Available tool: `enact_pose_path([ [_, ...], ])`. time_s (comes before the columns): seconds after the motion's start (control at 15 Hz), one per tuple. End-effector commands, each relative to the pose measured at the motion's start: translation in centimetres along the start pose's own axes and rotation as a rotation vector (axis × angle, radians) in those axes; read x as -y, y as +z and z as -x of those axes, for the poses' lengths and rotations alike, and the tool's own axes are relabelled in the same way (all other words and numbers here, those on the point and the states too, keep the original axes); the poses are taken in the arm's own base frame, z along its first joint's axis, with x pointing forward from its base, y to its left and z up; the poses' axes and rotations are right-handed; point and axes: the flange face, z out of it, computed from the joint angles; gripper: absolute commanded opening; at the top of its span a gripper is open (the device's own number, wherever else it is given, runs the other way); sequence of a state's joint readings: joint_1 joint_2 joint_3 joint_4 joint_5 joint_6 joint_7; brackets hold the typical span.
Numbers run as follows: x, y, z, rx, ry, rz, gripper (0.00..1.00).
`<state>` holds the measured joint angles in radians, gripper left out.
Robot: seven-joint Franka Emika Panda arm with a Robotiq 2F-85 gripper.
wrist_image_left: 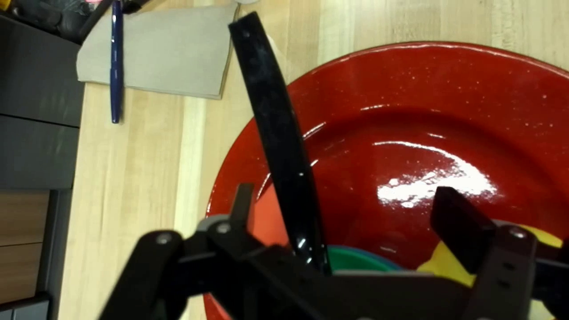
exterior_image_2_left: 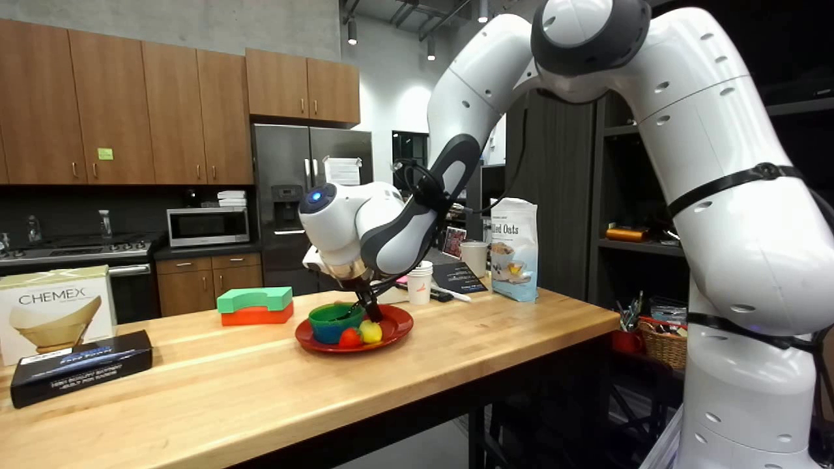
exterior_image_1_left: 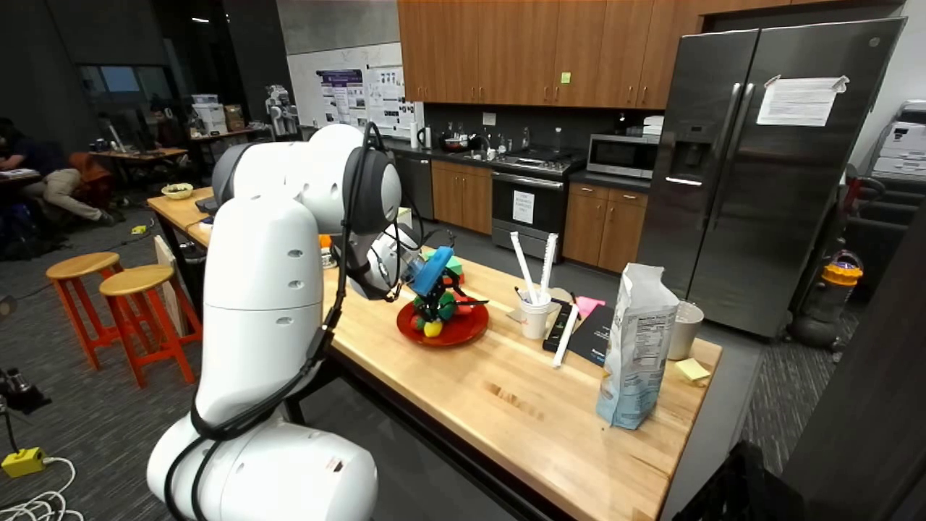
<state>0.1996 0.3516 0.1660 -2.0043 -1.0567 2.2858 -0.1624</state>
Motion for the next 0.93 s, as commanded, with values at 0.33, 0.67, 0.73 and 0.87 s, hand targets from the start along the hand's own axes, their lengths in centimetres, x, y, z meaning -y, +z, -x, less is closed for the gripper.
enact_pose_path([
  [0.33,-1.3,1.3,2.2,0.241,-0.036,0.283,1.0],
  [0.67,-1.0,1.5,2.0,0.223,-0.035,0.27,1.0],
  [0.73,-0.9,1.6,2.0,0.224,-0.035,0.27,1.0],
  [0.87,-0.9,1.6,1.9,0.223,-0.034,0.269,1.0],
])
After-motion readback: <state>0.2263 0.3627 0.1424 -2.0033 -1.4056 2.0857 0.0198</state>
